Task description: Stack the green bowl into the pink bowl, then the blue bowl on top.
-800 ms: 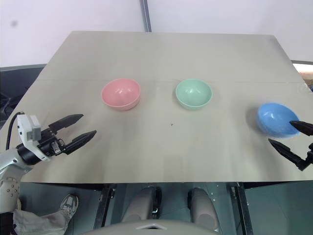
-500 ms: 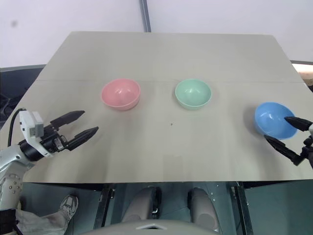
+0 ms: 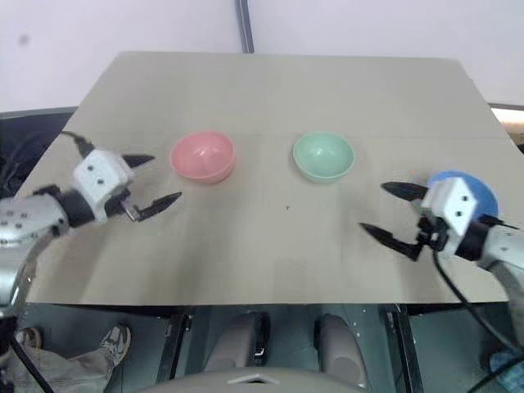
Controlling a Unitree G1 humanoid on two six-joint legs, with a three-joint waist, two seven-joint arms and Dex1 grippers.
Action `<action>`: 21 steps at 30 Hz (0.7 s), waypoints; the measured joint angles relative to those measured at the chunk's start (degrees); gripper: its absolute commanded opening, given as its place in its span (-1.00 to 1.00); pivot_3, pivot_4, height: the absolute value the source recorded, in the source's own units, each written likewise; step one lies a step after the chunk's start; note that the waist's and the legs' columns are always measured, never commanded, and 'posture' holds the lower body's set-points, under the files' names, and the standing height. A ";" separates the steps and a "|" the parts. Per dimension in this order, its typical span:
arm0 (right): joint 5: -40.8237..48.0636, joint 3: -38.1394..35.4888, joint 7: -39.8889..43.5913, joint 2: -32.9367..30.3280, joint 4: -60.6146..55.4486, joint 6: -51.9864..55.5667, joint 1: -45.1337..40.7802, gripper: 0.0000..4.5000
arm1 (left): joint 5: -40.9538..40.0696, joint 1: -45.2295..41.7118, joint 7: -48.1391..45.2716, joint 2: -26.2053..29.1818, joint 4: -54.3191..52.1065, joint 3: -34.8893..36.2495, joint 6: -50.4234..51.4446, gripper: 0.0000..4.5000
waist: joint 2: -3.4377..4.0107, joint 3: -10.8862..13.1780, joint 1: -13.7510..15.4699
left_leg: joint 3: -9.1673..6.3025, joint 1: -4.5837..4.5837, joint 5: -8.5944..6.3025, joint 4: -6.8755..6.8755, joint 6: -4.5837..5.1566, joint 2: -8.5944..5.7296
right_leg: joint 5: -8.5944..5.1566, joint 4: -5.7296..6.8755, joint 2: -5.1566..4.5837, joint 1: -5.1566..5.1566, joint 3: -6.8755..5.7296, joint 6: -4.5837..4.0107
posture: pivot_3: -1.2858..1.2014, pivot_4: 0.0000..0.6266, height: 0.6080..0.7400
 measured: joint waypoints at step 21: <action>-3.39 8.68 -4.91 2.61 -3.74 -0.26 -3.11 1.00 | 23.14 -17.13 -6.30 -5.92 13.02 -27.84 -6.99 -0.98 | -0.05 0.03 -0.05 | -0.04 -0.14 -0.01 0.01 0.03 -0.11 | 0.01 0.06 -0.08 -0.09 -0.04 0.04 | 0.03 -0.52 1.00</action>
